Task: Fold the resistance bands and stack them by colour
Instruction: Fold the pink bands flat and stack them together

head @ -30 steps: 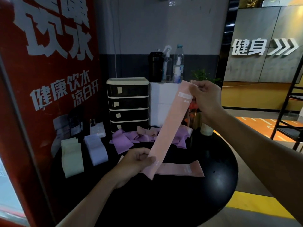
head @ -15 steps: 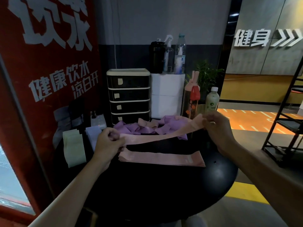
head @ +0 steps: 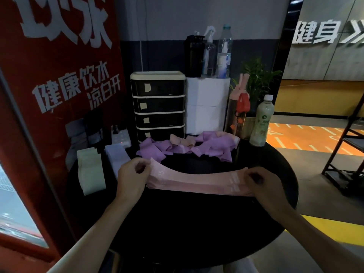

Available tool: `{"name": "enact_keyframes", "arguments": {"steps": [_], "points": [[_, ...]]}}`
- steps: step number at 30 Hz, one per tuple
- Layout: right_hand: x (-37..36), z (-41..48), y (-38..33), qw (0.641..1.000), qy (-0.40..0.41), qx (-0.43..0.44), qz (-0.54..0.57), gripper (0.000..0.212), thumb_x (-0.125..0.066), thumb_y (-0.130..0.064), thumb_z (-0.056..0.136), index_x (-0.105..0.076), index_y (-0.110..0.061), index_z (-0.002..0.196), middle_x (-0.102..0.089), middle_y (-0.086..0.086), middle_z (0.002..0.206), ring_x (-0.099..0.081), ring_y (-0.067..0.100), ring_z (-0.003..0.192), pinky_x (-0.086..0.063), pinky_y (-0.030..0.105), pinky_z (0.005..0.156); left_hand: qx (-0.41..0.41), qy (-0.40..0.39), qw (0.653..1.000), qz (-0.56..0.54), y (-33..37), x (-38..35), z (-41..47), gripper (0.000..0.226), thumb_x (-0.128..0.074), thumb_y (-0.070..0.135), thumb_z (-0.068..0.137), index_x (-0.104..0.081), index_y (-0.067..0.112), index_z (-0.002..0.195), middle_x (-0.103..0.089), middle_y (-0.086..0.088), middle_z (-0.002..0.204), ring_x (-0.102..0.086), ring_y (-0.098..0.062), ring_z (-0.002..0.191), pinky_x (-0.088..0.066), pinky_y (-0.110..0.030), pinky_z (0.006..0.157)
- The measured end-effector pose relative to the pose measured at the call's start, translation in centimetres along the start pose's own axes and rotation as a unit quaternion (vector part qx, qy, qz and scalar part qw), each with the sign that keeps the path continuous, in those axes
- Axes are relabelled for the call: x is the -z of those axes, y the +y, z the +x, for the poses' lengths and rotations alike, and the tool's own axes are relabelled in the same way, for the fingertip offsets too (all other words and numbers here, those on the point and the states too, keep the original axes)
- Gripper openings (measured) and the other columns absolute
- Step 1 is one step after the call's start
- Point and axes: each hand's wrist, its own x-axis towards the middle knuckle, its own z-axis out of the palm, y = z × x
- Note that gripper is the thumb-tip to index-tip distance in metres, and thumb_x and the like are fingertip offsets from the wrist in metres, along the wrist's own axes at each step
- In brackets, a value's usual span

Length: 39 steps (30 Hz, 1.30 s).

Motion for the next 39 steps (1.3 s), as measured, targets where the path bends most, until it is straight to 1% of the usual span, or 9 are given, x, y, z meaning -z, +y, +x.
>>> {"name": "enact_keyframes", "arguments": {"steps": [5, 12, 17, 21, 28, 32, 35, 37, 39], "points": [[-0.1, -0.3, 0.6, 1.0, 0.009, 0.009, -0.003, 0.015, -0.067, -0.006, 0.086, -0.069, -0.021, 0.088, -0.067, -0.005, 0.088, -0.06, 0.008, 0.082, -0.044, 0.023, 0.07, -0.023, -0.005, 1.0, 0.014, -1.0, -0.4, -0.7, 0.018, -0.07, 0.004, 0.088, -0.07, 0.021, 0.083, -0.07, 0.011, 0.085, -0.064, 0.001, 0.077, -0.049, -0.01, 0.072], [-0.1, -0.4, 0.6, 0.998, -0.012, 0.017, -0.053, 0.009, -0.067, -0.008, 0.086, -0.07, -0.015, 0.091, -0.064, -0.001, 0.093, -0.057, 0.018, 0.089, -0.048, 0.037, 0.081, -0.033, -0.018, 0.997, 0.065, -0.9, -0.6, -0.7, 0.012, -0.068, 0.001, 0.088, -0.072, 0.012, 0.09, -0.067, 0.01, 0.086, -0.063, -0.005, 0.082, -0.046, -0.013, 0.074], [0.0, -0.5, 0.4, 0.998, -0.006, 0.015, -0.055, 0.008, -0.067, -0.007, 0.086, -0.069, -0.014, 0.09, -0.063, 0.001, 0.092, -0.057, 0.015, 0.085, -0.046, 0.029, 0.075, -0.041, -0.019, 0.995, 0.094, -0.8, -0.6, -0.7, 0.007, -0.068, 0.002, 0.089, -0.072, 0.007, 0.091, -0.069, 0.002, 0.089, -0.062, -0.011, 0.081, -0.044, -0.006, 0.071], [0.0, -0.5, 0.3, 0.996, -0.01, 0.024, -0.084, 0.007, -0.068, -0.005, 0.084, -0.071, -0.012, 0.085, -0.062, -0.001, 0.087, -0.054, 0.004, 0.077, -0.042, 0.02, 0.068, -0.056, -0.034, 0.991, 0.118, -1.0, -0.5, -0.7, 0.007, -0.068, -0.001, 0.087, -0.072, 0.005, 0.089, -0.069, -0.002, 0.09, -0.063, -0.016, 0.083, -0.044, -0.009, 0.071], [0.0, -0.4, 0.7, 0.992, -0.049, -0.003, -0.115, 0.021, -0.071, -0.009, 0.082, -0.063, -0.028, 0.078, -0.055, -0.002, 0.093, -0.057, 0.016, 0.085, -0.049, 0.033, 0.078, -0.074, -0.051, 0.986, 0.139, -1.0, -0.5, -0.8, 0.012, -0.068, -0.005, 0.085, -0.071, 0.006, 0.088, -0.065, -0.001, 0.091, -0.057, -0.003, 0.077, -0.041, -0.002, 0.07], [0.1, -0.5, 0.4, 0.994, -0.041, -0.009, -0.104, 0.018, -0.071, -0.01, 0.081, -0.064, -0.026, 0.079, -0.054, -0.001, 0.095, -0.057, 0.013, 0.083, -0.05, 0.035, 0.079, -0.084, -0.053, 0.984, 0.15, -1.1, -0.5, -0.8, 0.017, -0.068, -0.007, 0.083, -0.07, 0.009, 0.085, -0.063, -0.001, 0.092, -0.056, -0.002, 0.078, -0.041, -0.003, 0.071], [0.1, -0.4, 0.5, 0.994, -0.044, -0.007, -0.102, 0.014, -0.07, -0.015, 0.083, -0.067, -0.024, 0.092, -0.055, -0.002, 0.101, -0.058, 0.015, 0.088, -0.051, 0.038, 0.082, -0.091, -0.055, 0.981, 0.162, -1.6, -0.5, -0.6, 0.019, -0.07, -0.005, 0.082, -0.069, 0.014, 0.085, -0.059, -0.001, 0.096, -0.056, -0.005, 0.081, -0.04, -0.005, 0.072], [0.0, -0.3, 0.5, 0.992, -0.06, -0.008, -0.112, 0.024, -0.068, -0.018, 0.083, -0.069, -0.022, 0.106, -0.056, -0.002, 0.109, -0.059, 0.016, 0.095, -0.051, 0.043, 0.088, -0.107, -0.054, 0.977, 0.177, -1.7, -0.5, -0.5, 0.018, -0.071, -0.001, 0.082, -0.069, 0.016, 0.087, -0.059, 0.0, 0.1, -0.056, -0.013, 0.09, -0.039, -0.012, 0.078], [0.1, -0.4, 0.4, 0.989, -0.082, -0.015, -0.119, 0.03, -0.065, -0.021, 0.083, -0.067, -0.024, 0.113, -0.057, -0.004, 0.115, -0.058, 0.018, 0.102, -0.05, 0.049, 0.092, -0.167, -0.047, 0.964, 0.203, -1.3, -0.8, -0.8, 0.008, -0.068, 0.01, 0.084, -0.072, 0.015, 0.088, -0.061, 0.001, 0.103, -0.056, -0.02, 0.099, -0.041, -0.027, 0.086]]}}
